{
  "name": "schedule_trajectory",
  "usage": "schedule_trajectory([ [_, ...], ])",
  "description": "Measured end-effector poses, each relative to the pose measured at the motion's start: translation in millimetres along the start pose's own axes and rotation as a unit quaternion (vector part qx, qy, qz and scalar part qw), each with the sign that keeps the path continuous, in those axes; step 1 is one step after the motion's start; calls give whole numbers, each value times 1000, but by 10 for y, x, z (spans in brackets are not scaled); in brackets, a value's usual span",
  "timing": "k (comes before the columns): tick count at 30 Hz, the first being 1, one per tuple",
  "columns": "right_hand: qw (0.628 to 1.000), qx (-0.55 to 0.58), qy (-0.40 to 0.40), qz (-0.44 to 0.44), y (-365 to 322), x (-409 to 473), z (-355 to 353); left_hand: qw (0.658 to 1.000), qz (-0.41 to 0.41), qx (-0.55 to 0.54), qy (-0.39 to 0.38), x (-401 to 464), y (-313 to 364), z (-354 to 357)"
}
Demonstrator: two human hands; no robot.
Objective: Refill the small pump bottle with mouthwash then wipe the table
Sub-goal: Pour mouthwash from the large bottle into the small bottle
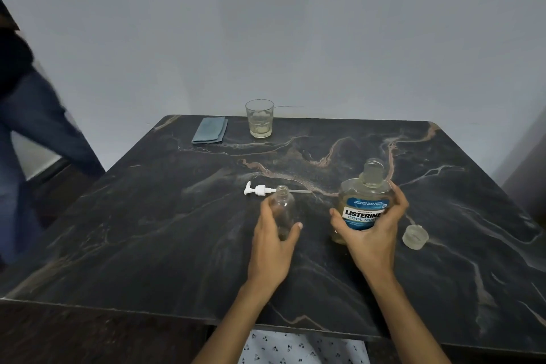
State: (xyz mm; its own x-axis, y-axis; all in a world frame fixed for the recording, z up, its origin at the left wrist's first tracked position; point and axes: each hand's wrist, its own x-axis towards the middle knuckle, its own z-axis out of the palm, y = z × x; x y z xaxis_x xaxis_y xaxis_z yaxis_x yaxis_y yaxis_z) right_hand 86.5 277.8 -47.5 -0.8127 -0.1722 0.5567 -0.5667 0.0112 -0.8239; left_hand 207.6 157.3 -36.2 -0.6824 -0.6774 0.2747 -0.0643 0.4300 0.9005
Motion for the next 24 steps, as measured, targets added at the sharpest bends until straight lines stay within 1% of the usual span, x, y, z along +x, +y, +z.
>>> schedule_trajectory([
  [6, 1000, -3, 0, -1, -15, 6, -4, 999, 17, 7, -40, -8, 34, 168],
  [12, 1000, -5, 23, -6, -72, -20, -5, 999, 16, 7, -39, -15, -34, 193],
  [16, 998, -33, 47, -35, -112, -36, -3, 999, 18, 2, -34, -18, -27, 192],
  [20, 999, -21, 33, -28, -211, -41, 13, 999, 16, -6, -31, -9, -38, 196],
  [24, 999, -22, -7, -42, -295, -3, -1, 999, 20, -22, -28, 0, -57, 202],
])
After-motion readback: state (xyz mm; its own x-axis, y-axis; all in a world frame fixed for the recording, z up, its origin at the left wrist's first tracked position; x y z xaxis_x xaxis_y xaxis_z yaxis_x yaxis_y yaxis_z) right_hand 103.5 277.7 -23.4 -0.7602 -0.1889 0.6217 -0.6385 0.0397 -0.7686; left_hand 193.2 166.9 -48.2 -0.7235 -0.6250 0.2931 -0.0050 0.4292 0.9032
